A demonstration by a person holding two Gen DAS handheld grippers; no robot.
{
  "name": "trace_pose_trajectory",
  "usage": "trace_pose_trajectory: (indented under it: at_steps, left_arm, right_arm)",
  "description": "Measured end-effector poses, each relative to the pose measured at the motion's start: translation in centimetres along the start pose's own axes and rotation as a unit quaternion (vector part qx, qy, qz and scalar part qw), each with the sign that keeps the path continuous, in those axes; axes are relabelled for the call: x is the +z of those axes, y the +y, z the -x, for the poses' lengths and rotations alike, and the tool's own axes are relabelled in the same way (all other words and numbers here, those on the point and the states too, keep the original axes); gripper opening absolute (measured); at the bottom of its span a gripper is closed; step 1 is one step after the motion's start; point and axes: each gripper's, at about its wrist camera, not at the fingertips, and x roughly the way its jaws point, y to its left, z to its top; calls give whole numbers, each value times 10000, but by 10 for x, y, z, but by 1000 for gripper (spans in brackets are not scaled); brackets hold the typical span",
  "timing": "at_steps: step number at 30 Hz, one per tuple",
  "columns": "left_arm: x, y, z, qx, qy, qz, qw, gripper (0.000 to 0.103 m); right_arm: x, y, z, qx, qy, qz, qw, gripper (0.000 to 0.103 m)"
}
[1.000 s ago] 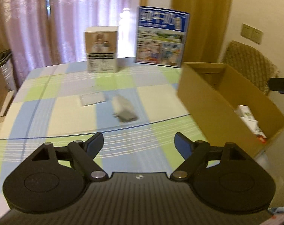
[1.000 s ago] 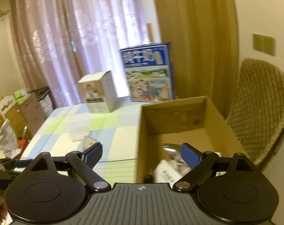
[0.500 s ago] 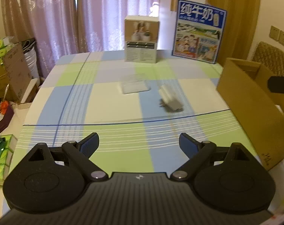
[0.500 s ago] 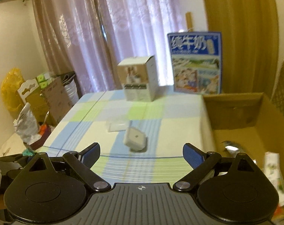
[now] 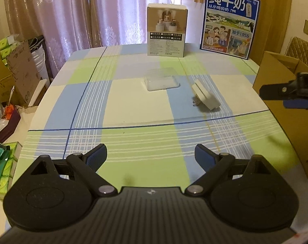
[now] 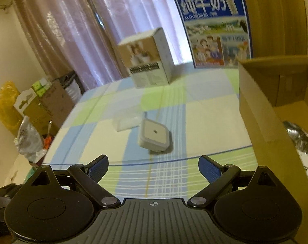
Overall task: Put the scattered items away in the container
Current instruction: 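Move both open tools back over the table toward the night-light, then close the right tool on the white square night-light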
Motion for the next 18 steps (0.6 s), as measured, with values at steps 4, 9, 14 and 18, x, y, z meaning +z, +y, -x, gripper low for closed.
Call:
trace_pose_trajectory:
  at_steps: [4, 9, 14, 18]
  left_arm:
    - [5, 7, -14, 60, 14, 109, 9999, 91]
    - [15, 28, -32, 206, -76, 477, 9986, 91]
    - [29, 39, -52, 301, -157, 709, 9969, 91]
    - [40, 36, -66, 286, -253, 670, 9970, 91]
  right_arm:
    - [3, -9, -22, -104, 69, -84, 9999, 93]
    - [5, -11, -47, -90, 70, 12, 9999, 94]
    - [9, -7, -76, 18, 55, 106, 9999, 93]
    - [11, -10, -96, 122, 71, 16, 9999, 93]
